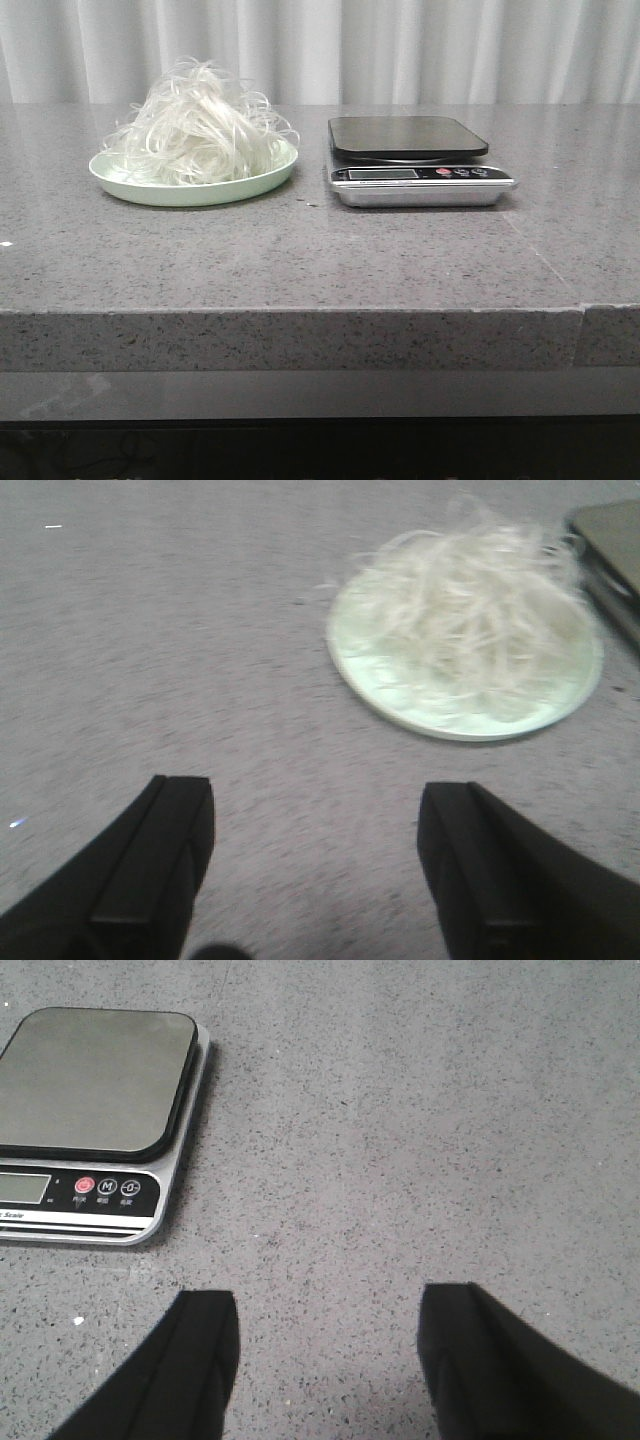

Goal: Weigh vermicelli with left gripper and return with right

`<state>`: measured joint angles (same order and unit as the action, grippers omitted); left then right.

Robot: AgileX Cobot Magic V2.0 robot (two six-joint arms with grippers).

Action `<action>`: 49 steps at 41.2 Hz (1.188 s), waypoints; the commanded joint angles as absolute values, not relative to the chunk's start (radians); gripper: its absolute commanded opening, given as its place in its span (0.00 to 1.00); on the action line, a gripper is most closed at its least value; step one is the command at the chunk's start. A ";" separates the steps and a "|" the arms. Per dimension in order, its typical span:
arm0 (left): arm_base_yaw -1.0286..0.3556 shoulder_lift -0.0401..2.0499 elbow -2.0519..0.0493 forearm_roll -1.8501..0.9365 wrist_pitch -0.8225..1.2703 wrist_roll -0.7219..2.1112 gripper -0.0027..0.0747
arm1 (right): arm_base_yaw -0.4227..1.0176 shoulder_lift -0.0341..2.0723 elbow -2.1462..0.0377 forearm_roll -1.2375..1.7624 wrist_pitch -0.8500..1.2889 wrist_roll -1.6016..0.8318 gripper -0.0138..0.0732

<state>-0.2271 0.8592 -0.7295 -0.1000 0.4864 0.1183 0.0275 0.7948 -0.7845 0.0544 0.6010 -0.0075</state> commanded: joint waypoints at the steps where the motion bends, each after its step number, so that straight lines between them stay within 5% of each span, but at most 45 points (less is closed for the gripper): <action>1: -0.304 0.942 -0.806 -0.115 0.386 0.118 0.69 | 0.027 0.800 -0.810 0.046 0.541 -0.019 0.74; 33: -0.400 1.602 -1.353 -0.160 0.333 0.118 0.69 | 0.027 0.800 -0.810 0.046 0.537 -0.019 0.74; 49: -0.427 1.749 -1.414 -0.190 0.404 0.118 0.69 | 0.027 0.800 -0.810 0.046 0.537 -0.019 0.74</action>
